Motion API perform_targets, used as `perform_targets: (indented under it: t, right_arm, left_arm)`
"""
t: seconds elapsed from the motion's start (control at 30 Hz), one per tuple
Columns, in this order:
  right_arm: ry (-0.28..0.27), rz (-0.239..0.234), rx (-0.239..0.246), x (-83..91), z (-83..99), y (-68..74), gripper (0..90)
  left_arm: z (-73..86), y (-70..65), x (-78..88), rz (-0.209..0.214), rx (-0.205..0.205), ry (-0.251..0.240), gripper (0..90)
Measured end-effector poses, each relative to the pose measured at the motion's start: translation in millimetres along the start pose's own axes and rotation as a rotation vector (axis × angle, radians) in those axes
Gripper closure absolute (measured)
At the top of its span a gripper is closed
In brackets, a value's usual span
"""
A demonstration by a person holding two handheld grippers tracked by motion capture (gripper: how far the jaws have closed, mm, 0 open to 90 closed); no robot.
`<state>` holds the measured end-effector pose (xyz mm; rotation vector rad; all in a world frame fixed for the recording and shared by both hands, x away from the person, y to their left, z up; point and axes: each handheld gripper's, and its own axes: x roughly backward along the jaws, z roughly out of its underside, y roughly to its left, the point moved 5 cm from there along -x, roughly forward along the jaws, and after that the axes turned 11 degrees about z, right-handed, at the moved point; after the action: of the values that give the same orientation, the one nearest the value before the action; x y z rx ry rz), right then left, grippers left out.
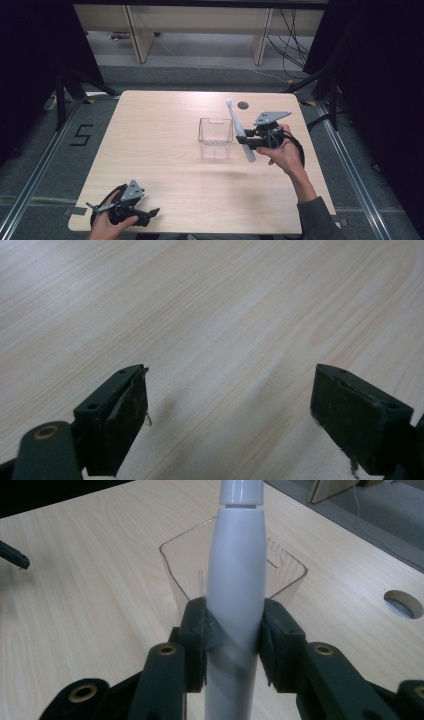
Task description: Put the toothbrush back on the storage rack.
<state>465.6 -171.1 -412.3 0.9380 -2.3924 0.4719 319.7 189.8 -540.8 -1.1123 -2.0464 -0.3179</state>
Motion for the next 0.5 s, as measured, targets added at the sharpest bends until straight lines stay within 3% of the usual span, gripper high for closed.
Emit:
perform_targets:
  t: [0.13,0.23,0.27,0.43,0.47,0.5]
  right_arm:
    - [-0.003,0.0,0.007,-3.0,-3.0,0.5,67.1]
    - [0.013,-0.01,-0.019,-3.3,-4.5,2.6,67.1]
    - [-0.008,-0.003,0.002,-4.5,-6.4,0.1,67.1]
    - [-0.009,-0.011,-0.027,-0.5,-16.0,1.5,67.1]
    - [-0.023,-0.004,-0.004,-0.1,-19.3,-0.6,67.1]
    - [-0.029,-0.001,-0.012,-0.5,-22.0,0.0,67.1]
  left_arm:
    - [0.0,-0.4,-0.2,0.002,0.008,-0.008,14.9]
    - [0.1,0.1,0.3,0.001,0.002,0.0,14.9]
    - [0.0,0.2,0.2,0.001,0.001,0.0,14.9]
    - [0.0,0.0,-0.9,0.002,0.008,-0.009,14.9]
    - [0.1,0.6,-0.5,-0.001,0.003,-0.004,14.9]
    - [0.0,0.5,-0.5,-0.001,0.002,-0.005,14.9]
